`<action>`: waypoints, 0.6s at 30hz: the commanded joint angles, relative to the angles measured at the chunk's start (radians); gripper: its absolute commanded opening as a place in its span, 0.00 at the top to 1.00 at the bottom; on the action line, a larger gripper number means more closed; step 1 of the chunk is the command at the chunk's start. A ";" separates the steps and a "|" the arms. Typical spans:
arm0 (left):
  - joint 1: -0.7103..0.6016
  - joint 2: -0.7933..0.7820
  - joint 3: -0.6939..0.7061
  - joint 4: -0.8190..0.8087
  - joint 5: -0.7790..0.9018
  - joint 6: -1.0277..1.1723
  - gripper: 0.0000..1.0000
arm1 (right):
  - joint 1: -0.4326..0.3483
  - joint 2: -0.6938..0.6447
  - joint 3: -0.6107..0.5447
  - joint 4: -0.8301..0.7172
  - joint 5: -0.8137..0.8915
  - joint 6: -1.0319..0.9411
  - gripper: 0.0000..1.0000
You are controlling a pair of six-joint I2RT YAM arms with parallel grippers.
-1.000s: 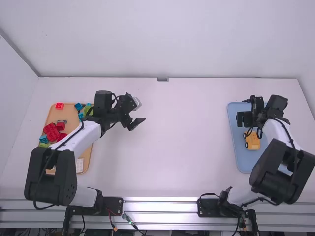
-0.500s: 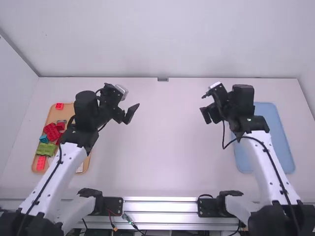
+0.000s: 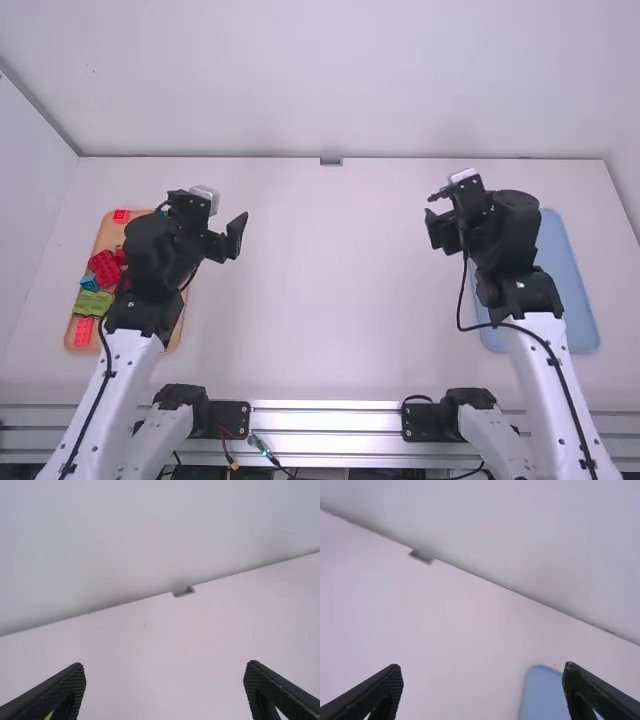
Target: Assemble lego blocks to make yellow taxi
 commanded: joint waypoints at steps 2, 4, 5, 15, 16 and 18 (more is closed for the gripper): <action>0.002 -0.077 -0.057 0.003 -0.088 -0.086 0.23 | -0.025 -0.074 -0.059 0.047 0.092 0.096 0.22; 0.002 -0.120 -0.100 0.003 -0.132 -0.086 0.27 | -0.025 -0.116 -0.101 0.089 0.115 0.138 0.26; 0.002 -0.126 -0.106 0.003 -0.137 -0.086 0.28 | -0.025 -0.121 -0.106 0.095 0.115 0.144 0.27; 0.002 -0.375 -0.354 0.003 -0.273 -0.086 0.52 | -0.025 -0.366 -0.351 0.272 0.115 0.353 0.51; 0.002 -0.387 -0.367 0.003 -0.273 -0.086 0.54 | -0.025 -0.378 -0.364 0.272 0.115 0.353 0.53; 0.002 -0.437 -0.417 0.003 -0.273 -0.086 0.59 | -0.025 -0.430 -0.415 0.272 0.115 0.353 0.58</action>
